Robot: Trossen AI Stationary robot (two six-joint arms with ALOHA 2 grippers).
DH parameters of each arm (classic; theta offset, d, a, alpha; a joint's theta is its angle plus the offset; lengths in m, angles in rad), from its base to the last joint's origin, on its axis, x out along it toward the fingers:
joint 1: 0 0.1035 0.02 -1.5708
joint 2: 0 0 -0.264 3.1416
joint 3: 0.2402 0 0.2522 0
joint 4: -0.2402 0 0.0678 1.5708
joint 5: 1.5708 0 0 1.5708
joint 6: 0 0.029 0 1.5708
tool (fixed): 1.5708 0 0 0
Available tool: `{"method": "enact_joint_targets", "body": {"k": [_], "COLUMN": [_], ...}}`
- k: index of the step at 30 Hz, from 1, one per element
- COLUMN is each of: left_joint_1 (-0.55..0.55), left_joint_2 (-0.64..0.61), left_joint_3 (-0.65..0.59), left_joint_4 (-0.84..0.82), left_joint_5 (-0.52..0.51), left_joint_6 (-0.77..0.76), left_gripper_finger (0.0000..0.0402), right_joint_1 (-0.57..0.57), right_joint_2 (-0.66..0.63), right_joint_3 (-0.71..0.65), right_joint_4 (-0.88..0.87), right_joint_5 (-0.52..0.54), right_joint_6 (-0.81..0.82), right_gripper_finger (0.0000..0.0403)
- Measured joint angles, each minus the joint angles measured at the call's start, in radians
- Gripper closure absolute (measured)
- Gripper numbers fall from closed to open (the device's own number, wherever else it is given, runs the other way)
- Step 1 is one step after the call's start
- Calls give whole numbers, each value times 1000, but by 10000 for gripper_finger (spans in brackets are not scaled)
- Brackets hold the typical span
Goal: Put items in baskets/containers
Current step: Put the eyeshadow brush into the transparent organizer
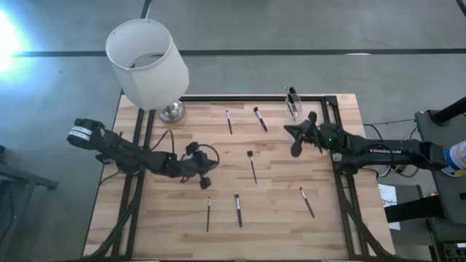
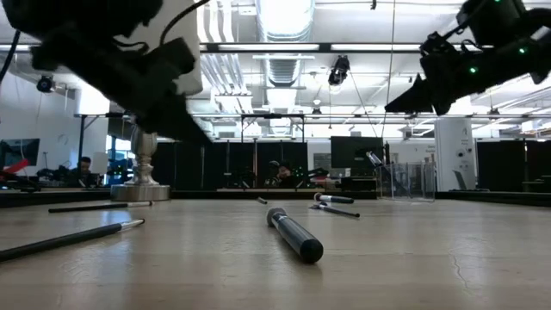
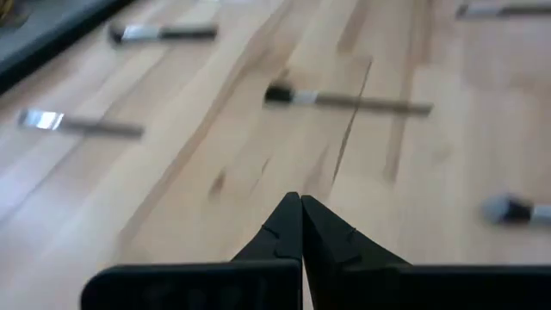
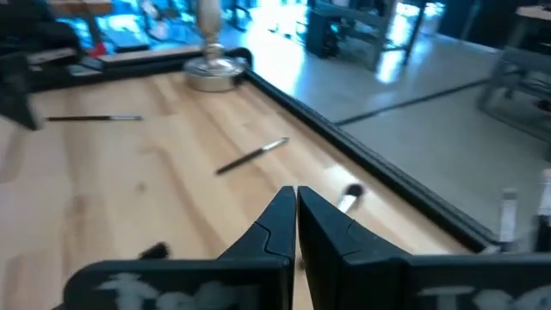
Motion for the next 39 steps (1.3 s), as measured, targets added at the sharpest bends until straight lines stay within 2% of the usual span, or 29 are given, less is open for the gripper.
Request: {"method": "enact_joint_targets", "body": {"k": [4, 8, 13, 16, 19, 23, 29, 39], "left_joint_1": [-61, -45, 28, 88, 159, 228, 279, 342], "left_joint_2": [-48, -92, -157, -193, -216, -217, -202, -185], "left_joint_3": [0, -43, -124, -165, -196, -204, -204, -232], "left_joint_4": [-211, -409, -422, -421, -420, -402, -359, -323], "left_joint_5": [-87, -135, -135, -134, -91, -56, -21, 56], "left_joint_6": [-182, -394, -479, -490, -493, -484, -428, -421], "left_gripper_finger": [401, 401, 401, 401, 401, 385, 366, 364], "right_joint_1": [51, 65, 69, 69, 69, 69, 69, 69], "right_joint_2": [2, 2, 3, 3, 4, 15, 16, 16], "right_joint_3": [-60, -70, -68, -68, -70, -71, -71, -71], "right_joint_4": [86, 97, 100, 105, 117, 117, 122, 122], "right_joint_5": [0, 2, 0, 0, -1, -1, -1, -2], "right_joint_6": [14, 15, 16, 16, 16, 16, 16, 16], "right_gripper_finger": [394, 394, 394, 394, 394, 394, 394, 394]}}
